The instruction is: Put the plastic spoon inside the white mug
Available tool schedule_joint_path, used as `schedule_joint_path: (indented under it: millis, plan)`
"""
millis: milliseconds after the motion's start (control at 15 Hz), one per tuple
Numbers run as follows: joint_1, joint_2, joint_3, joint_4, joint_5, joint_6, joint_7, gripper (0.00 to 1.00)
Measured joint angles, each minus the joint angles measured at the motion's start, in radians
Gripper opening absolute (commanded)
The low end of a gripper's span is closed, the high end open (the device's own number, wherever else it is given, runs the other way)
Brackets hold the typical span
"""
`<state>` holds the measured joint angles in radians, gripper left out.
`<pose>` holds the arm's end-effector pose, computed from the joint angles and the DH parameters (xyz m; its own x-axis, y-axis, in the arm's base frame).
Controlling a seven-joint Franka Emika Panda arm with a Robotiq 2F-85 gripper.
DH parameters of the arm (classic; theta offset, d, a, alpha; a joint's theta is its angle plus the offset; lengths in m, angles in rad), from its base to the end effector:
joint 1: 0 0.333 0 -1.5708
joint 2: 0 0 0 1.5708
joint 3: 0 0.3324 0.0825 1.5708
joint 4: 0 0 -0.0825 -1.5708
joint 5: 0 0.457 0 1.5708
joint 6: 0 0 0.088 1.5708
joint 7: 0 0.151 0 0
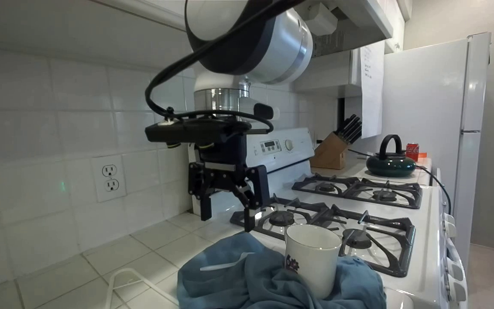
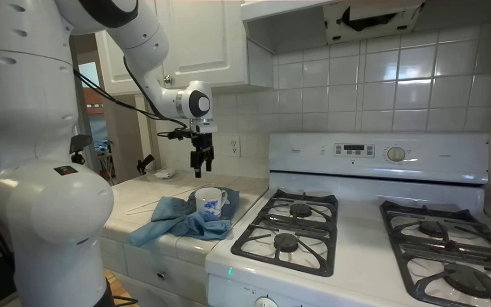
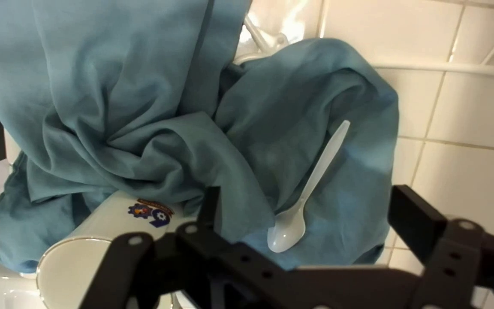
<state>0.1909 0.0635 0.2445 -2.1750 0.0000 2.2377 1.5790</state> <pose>0.5451 0.2539 0.2914 0.4138 -0.9102 -0.0154 -0.9103 -0.4139 -0.0010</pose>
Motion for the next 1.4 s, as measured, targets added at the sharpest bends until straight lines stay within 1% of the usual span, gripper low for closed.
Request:
schedule_joint_path:
  millis: [400,733,1133,1400]
  plan:
    - [0.0,0.0,-0.005,-0.01,0.007,0.026,0.015,1.0]
    - [0.003,0.0,-0.007,-0.048,0.018,0.123,0.026,1.0]
    - [0.019,0.008,-0.007,-0.08,0.02,0.151,0.061,1.0]
    - [0.021,0.01,-0.01,-0.109,0.015,0.222,0.109,1.0]
